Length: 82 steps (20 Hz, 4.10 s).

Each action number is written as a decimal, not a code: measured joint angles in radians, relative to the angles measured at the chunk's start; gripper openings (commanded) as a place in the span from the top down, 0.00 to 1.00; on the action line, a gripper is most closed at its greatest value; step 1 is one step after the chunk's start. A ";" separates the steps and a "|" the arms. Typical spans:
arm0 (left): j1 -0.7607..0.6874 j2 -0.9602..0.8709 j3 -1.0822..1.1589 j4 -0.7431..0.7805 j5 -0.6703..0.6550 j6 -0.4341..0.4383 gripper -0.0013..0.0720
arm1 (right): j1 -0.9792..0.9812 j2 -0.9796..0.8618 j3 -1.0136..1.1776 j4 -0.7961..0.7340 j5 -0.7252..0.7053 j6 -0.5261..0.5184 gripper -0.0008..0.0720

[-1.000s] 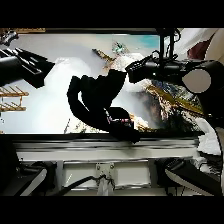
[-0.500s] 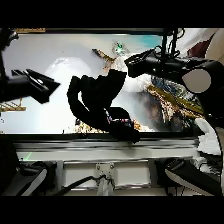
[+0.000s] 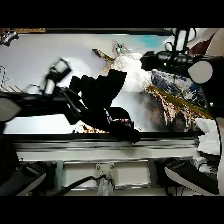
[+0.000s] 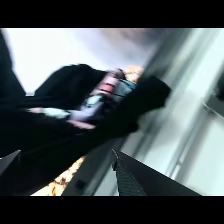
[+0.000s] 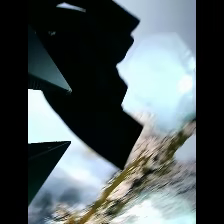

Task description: Fold the clothes and pants, and hang the long-sleeved shirts on hangers.

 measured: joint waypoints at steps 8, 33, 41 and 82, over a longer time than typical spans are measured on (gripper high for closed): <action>-0.221 -0.324 -0.009 0.041 0.118 0.078 0.10 | -0.127 -0.026 -0.059 0.018 0.133 0.007 0.48; -0.167 -0.435 0.110 -0.212 0.149 0.231 0.97 | -0.146 -0.021 -0.101 -0.002 0.108 -0.027 0.49; 0.073 -0.182 0.309 0.037 0.239 0.087 0.97 | -0.125 0.058 -0.123 0.107 0.135 -0.057 0.49; -0.003 -0.628 0.588 0.417 0.633 -0.449 0.97 | 0.452 0.096 -0.737 -0.377 -0.615 0.164 0.12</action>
